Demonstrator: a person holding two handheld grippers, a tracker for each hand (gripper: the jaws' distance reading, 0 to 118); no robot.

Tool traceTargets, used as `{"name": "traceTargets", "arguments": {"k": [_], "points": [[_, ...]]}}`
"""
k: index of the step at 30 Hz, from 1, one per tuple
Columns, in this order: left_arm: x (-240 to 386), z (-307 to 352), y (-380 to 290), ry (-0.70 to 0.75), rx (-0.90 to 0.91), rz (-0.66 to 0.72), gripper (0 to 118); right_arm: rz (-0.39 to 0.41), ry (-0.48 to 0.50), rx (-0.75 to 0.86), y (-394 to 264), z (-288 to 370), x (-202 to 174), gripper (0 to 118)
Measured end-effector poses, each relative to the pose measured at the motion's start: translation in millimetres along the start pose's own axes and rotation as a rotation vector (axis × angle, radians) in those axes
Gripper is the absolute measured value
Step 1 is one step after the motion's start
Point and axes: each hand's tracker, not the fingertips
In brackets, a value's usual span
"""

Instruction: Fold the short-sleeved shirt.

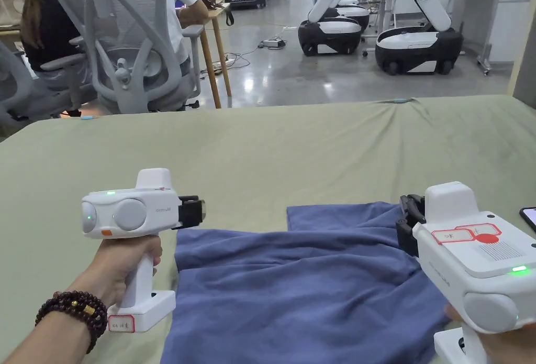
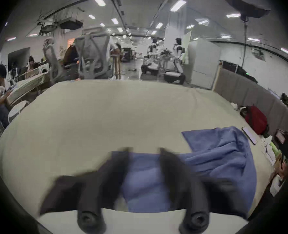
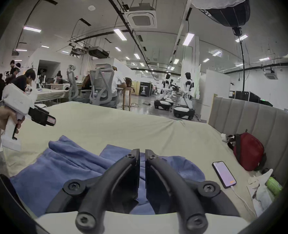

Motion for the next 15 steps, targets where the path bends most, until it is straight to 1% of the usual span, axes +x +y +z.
{"name": "traceTargets", "arguments": {"k": [1,2,4,7,9,11,12,13,14,15], "points": [[-2.2,-15.4,-0.6,0.038,-0.056,0.005,118,0.002,-0.003,-0.009,-1.2,-3.6,0.2,8],[-5.5,-32.5,-2.4,0.075,-0.113,0.007,116,0.004,-0.004,-0.018,-3.3,-7.3,1.3,8],[-11.1,-57.7,-5.6,0.128,-0.12,0.002,99,-0.005,-0.004,-0.043,-6.9,-14.8,4.3,8],[-12.5,-97.8,-9.2,0.12,-0.178,-0.02,99,-0.031,0.008,-0.09,-14.0,-26.9,9.5,8],[-14.0,-120.1,-14.4,0.146,-0.236,-0.047,95,-0.025,0.001,-0.107,-19.2,-32.2,10.9,8],[-8.3,-123.9,-19.5,0.131,-0.257,-0.059,94,-0.015,-0.006,-0.118,-24.0,-35.1,12.9,8],[-6.3,-120.9,-20.4,0.153,-0.228,-0.062,91,-0.009,-0.01,-0.126,-26.1,-37.0,14.2,8],[-7.2,-119.5,-19.3,0.14,-0.223,-0.062,84,-0.005,-0.012,-0.134,-27.7,-38.9,15.4,8],[-4.6,-115.1,-17.1,0.102,-0.223,-0.067,72,-0.002,-0.016,-0.143,-29.2,-39.7,16.0,8],[-1.5,-109.2,-14.7,0.104,-0.206,-0.092,54,-0.005,-0.017,-0.156,-29.4,-41.3,18.0,8]]}}
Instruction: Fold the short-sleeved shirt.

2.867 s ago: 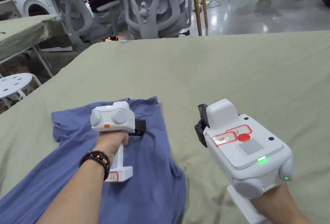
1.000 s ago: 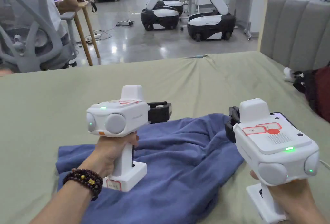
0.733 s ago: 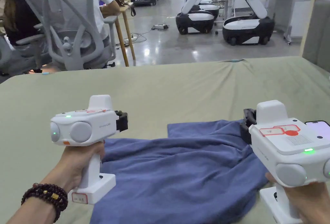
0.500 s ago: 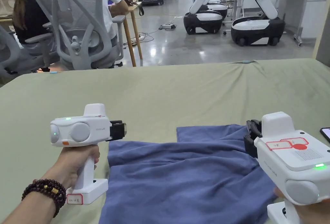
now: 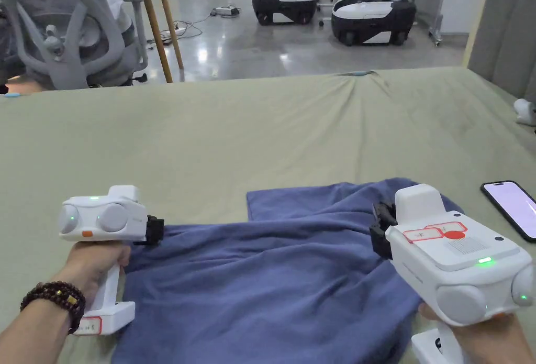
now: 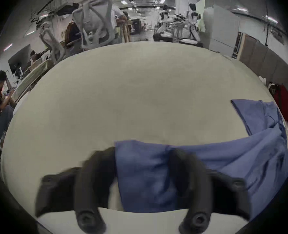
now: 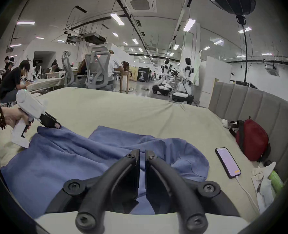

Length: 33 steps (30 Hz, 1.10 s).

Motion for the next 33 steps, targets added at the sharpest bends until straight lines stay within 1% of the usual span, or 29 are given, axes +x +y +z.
{"name": "traceTargets", "arguments": {"k": [1,2,3,4,5,6,7,8,9,12,14,16,17,19,20,22,23,25,26,27,28,29,30,31,32,33], "points": [[1.1,4.8,1.7,-0.013,0.015,-0.013,10,-0.012,-0.001,-0.012,0.9,-0.5,2.6,8],[4.3,13.8,0.4,-0.013,0.027,-0.005,2,-0.039,-0.004,-0.023,2.4,0.4,7.5,8],[3.7,19.0,2.4,-0.006,0.05,0.013,2,-0.081,-0.009,-0.03,3.6,2.3,13.4,9],[2.4,23.4,4.2,-0.019,0.065,0.032,2,-0.125,-0.027,-0.038,5.3,3.8,21.4,28],[0.9,28.3,5.4,-0.057,0.08,0.055,2,-0.159,-0.051,-0.075,7.2,3.1,31.3,64],[1.0,33.2,6.2,-0.071,0.086,0.055,2,-0.176,-0.071,-0.138,8.4,-0.3,41.8,101],[1.7,37.5,7.8,-0.063,0.094,0.043,2,-0.188,-0.099,-0.19,7.7,-3.2,50.7,118],[3.9,42.2,9.7,-0.054,0.109,0.03,2,-0.195,-0.112,-0.169,9.5,1.9,62.0,111],[5.4,46.0,11.2,-0.049,0.119,0.021,2,-0.19,-0.138,-0.19,9.4,2.2,73.6,108],[7.1,50.8,11.1,-0.069,0.121,0.036,2,-0.203,-0.188,-0.279,-9.7,-16.8,102.3,107],[9.0,50.5,8.2,-0.063,0.124,0.044,2,-0.194,-0.191,-0.335,-18.6,-29.2,118.0,97],[9.0,50.1,7.6,-0.062,0.125,0.048,2,-0.176,-0.203,-0.393,-29.2,-46.7,130.1,83],[8.9,49.5,7.3,-0.066,0.12,0.05,2,-0.161,-0.217,-0.417,-34.6,-56.2,135.9,81],[10.0,47.5,4.7,-0.064,0.118,0.048,2,-0.173,-0.212,-0.405,-44.9,-74.0,146.7,80],[10.1,47.0,4.3,-0.062,0.117,0.044,2,-0.212,-0.187,-0.419,-49.4,-83.6,152.8,80],[10.8,45.3,2.6,-0.06,0.113,0.041,2,-0.293,-0.105,-0.448,-56.3,-100.8,160.5,76],[11.0,44.4,2.1,-0.06,0.111,0.04,2,-0.299,-0.073,-0.452,-59.9,-106.4,160.3,76],[11.4,42.3,0.7,-0.059,0.11,0.033,2,-0.194,-0.108,-0.453,-60.2,-111.6,150.8,75],[12.9,42.6,-1.0,-0.059,0.109,0.028,2,-0.181,-0.108,-0.452,-57.0,-110.9,149.5,75],[13.5,41.7,-1.8,-0.055,0.108,0.027,2,-0.178,-0.094,-0.447,-53.2,-106.8,146.4,71],[14.0,40.7,-2.7,-0.043,0.105,0.035,2,-0.162,-0.082,-0.423,-51.5,-103.6,144.8,54],[14.3,39.7,-4.0,-0.026,0.098,0.049,2,-0.144,-0.046,-0.378,-50.6,-100.0,141.7,24],[14.7,39.5,-6.1,-0.03,0.094,0.056,2,-0.155,0.014,-0.357,-49.5,-97.2,138.2,4],[14.2,39.4,-7.6,-0.036,0.094,0.061,2,-0.142,-0.011,-0.38,-46.5,-95.1,135.2,4],[13.8,40.1,-8.8,-0.04,0.097,0.065,2,-0.121,-0.02,-0.386,-43.7,-93.5,130.7,4],[12.7,42.7,-8.4,-0.046,0.112,0.067,2,-0.117,-0.023,-0.373,-40.1,-90.8,128.8,4]]}}
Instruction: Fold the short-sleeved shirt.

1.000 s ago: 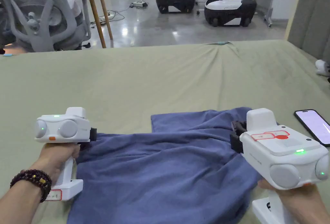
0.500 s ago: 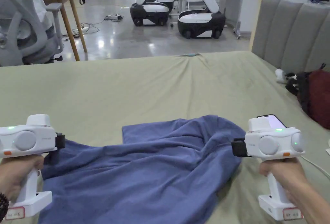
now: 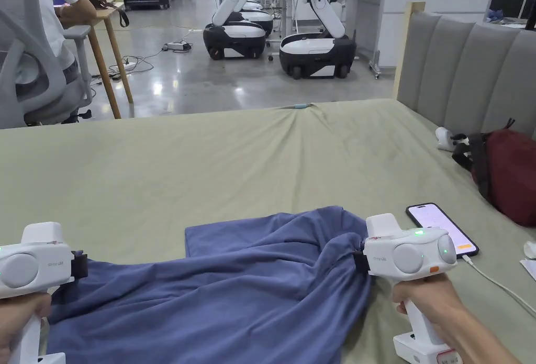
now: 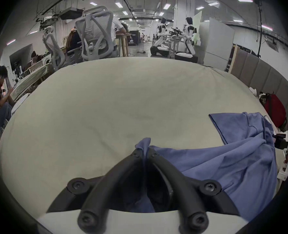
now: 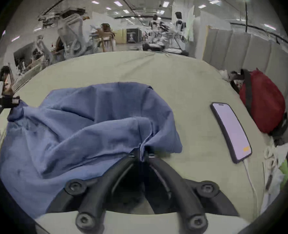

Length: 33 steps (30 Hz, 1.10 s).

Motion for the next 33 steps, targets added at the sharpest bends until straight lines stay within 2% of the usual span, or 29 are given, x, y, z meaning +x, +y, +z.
{"name": "traceTargets", "arguments": {"k": [3,5,7,10,13,18,27,33], "points": [[-4.7,15.5,18.2,0.003,0.085,0.03,2,-0.048,0.018,0.114,19.4,13.3,-5.3,4],[-10.9,27.8,37.7,-0.016,0.15,0.09,2,-0.051,-0.035,0.222,45.8,29.6,-7.6,4],[-14.8,42.5,62.8,-0.047,0.212,0.105,2,-0.035,-0.037,0.277,78.6,41.5,-9.3,4],[-19.1,67.2,111.0,-0.01,0.295,0.073,2,0.016,-0.069,0.362,132.7,62.5,-14.2,4],[-30.9,90.9,163.4,0.011,0.374,0.085,2,-0.007,-0.074,0.43,186.7,88.5,-19.0,4],[-52.5,139.5,242.6,0.07,0.538,0.097,2,0.031,-0.172,0.568,271.1,132.8,-22.7,4],[-69.4,173.9,339.0,0.126,0.691,0.141,2,-0.034,-0.196,0.665,396.4,180.2,-21.9,4],[-69.2,153.9,346.5,0.143,0.672,0.16,2,-0.042,-0.213,0.642,416.5,164.8,-27.2,4]]}}
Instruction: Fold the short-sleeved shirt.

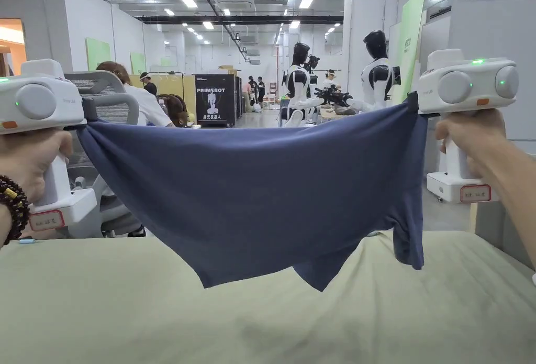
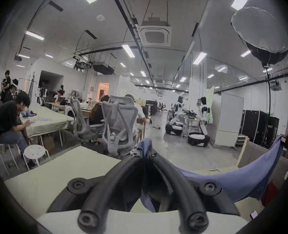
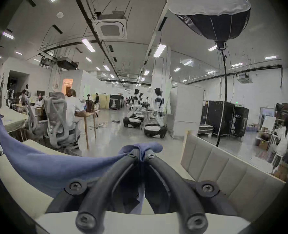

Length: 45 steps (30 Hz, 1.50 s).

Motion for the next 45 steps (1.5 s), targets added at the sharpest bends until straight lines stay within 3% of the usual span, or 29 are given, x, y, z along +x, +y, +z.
{"name": "traceTargets", "arguments": {"k": [4,10,12,13,18,22,25,27,29,33,38,39,40,41,43,44,45], "points": [[-3.3,-9.7,-39.9,-0.012,-0.045,-0.008,2,-0.016,0.012,-0.039,-43.4,-11.4,-4.5,4],[-13.0,-29.9,-131.1,-0.019,-0.223,-0.03,2,-0.046,0.052,-0.243,-143.9,-42.9,-10.3,4],[-14.7,-24.0,-147.4,-0.009,-0.227,-0.011,2,0.012,0.061,-0.281,-169.2,-43.3,-15.2,4],[-17.2,-18.6,-152.6,-0.02,-0.22,0.0,2,0.042,0.073,-0.265,-176.1,-36.9,-15.4,4],[-32.5,57.2,-182.5,-0.148,-0.187,-0.056,2,0.002,0.116,-0.215,-218.5,47.8,5.3,4],[-41.4,129.9,-233.7,-0.184,-0.299,-0.176,2,0.096,0.149,-0.3,-280.5,123.7,15.5,4],[-50.4,185.8,-277.4,-0.216,-0.389,-0.191,2,0.151,0.189,-0.406,-328.6,173.1,25.0,4],[-55.3,217.5,-308.3,-0.208,-0.462,-0.195,2,0.141,0.213,-0.465,-359.0,202.6,32.6,4],[-56.2,237.5,-338.1,-0.187,-0.525,-0.215,2,0.132,0.241,-0.515,-388.2,212.3,40.2,4],[-56.6,249.6,-391.4,-0.166,-0.636,-0.201,2,0.192,0.223,-0.634,-439.8,204.4,35.3,4],[-61.7,237.8,-407.4,-0.117,-0.643,-0.205,3,0.204,0.214,-0.661,-457.4,189.8,24.4,6],[-60.8,234.9,-403.5,-0.113,-0.647,-0.202,6,0.195,0.208,-0.661,-455.1,188.3,25.4,11],[-62.2,233.4,-400.9,-0.111,-0.648,-0.194,23,0.179,0.205,-0.663,-453.2,187.0,26.7,26],[-62.8,229.9,-398.4,-0.105,-0.655,-0.183,48,0.169,0.194,-0.659,-449.9,191.3,27.5,49],[-62.6,225.9,-394.4,-0.072,-0.686,-0.169,114,0.169,0.156,-0.652,-444.9,192.4,29.9,115],[-61.2,238.7,-385.4,-0.07,-0.684,-0.162,118,0.168,0.15,-0.651,-441.3,194.3,31.8,118],[-61.0,242.5,-380.8,-0.076,-0.667,-0.146,115,0.156,0.147,-0.63,-437.3,202.5,34.3,115]]}}
